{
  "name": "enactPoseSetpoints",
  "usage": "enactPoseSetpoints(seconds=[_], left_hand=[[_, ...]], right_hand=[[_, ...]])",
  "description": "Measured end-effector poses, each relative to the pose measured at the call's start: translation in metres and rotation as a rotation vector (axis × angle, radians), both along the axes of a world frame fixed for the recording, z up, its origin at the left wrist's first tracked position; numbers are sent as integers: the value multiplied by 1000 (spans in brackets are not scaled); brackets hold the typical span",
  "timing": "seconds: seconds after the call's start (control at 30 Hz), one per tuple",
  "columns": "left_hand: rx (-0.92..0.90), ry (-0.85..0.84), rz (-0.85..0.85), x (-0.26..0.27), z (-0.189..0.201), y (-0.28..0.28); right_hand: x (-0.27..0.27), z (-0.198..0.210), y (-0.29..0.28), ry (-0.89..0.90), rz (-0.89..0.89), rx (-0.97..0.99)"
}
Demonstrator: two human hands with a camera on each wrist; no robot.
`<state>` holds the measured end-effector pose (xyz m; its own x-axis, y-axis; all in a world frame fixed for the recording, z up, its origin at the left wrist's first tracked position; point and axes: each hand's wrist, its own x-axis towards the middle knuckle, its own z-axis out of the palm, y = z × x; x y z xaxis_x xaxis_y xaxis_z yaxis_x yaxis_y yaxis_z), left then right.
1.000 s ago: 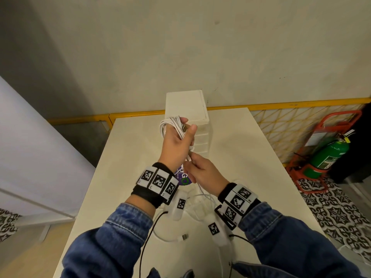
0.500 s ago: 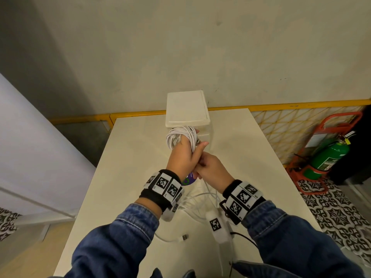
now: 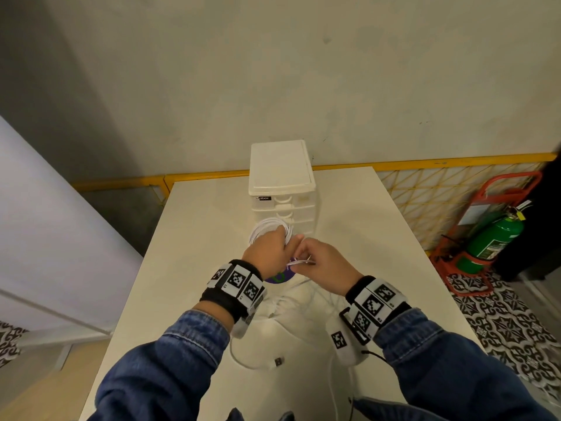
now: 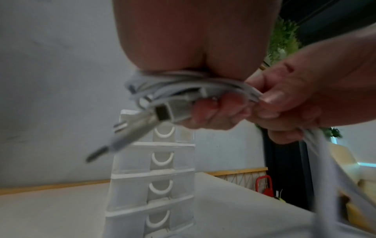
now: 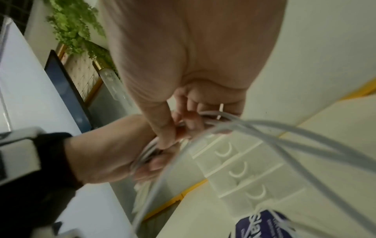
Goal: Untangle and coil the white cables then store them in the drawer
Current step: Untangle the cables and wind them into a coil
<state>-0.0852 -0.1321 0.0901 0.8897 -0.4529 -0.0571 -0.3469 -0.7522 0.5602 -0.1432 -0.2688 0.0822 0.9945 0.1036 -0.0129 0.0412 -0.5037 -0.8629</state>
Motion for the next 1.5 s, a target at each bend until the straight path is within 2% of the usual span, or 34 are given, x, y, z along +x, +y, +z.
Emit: enactPoseSetpoints(seconds=[0.1,0.2,0.3,0.4,0.47,0.63,0.8,0.9,1.03,1.13,1.3,1.4,1.5], left_hand=[[-134,224,-52,-7,6,4],[-314,450,-130,-16,15,5],[-441,609,-221,-22,24,6],[-524,700,-298,-26,31,7],[-616,738,-309,-29,36,5],[-990,880,-300,-31,49,-3],[-1404,1016,-497,-27,66,0],[-1546,990,-474,-19,81,7],[-1650,935,-427,-8,86,15],[-1718,835,-351,-2,85,23],[-1873,673,-285,16,98,63],[-1864,668,-252,21,99,75],[-1712,705,-214,16,93,66]], right_hand=[[-1,8,-10,-79,14,106],[1,17,-17,-142,18,94],[5,17,-33,-192,-38,80],[9,16,-51,-246,-105,69],[9,14,-53,-264,-64,30],[9,-2,-38,-295,-84,-71],[11,-23,-35,-298,-110,-115],[10,-36,-42,-312,-93,-155],[8,-40,-44,-121,-128,-57],[5,-40,-44,-78,-120,-56],[-13,-76,-73,73,-132,-218],[-16,-93,-90,193,-186,-391],[-3,-85,-89,259,-290,-473]])
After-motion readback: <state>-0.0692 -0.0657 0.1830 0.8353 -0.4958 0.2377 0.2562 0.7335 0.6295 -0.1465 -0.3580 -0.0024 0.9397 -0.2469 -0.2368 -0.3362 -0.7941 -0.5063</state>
